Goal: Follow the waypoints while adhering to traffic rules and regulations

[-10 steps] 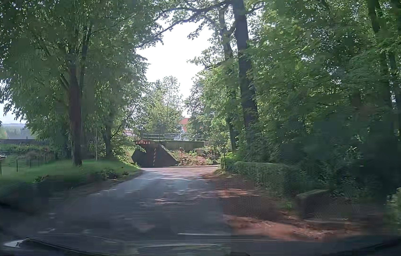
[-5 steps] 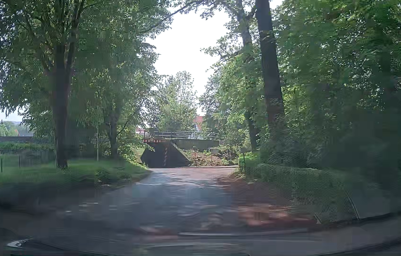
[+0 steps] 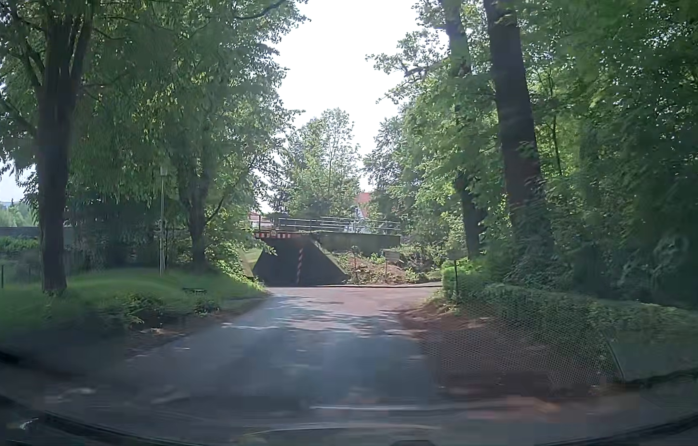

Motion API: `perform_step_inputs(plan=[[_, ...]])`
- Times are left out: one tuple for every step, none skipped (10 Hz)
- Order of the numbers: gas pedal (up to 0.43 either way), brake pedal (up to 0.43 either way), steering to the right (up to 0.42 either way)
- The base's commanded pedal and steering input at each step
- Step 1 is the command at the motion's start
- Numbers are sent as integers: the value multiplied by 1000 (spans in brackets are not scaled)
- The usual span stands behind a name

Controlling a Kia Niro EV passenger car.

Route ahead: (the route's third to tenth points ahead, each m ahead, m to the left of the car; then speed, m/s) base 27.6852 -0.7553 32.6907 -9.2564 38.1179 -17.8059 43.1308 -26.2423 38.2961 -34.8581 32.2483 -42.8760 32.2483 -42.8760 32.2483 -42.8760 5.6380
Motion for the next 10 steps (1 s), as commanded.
perform_step_inputs(plan=[[39,0,-38],[59,0,-38],[59,0,-38],[59,0,-38],[59,0,-37],[59,0,-37],[59,0,-37],[59,0,-35],[59,0,-33],[59,0,-31]])
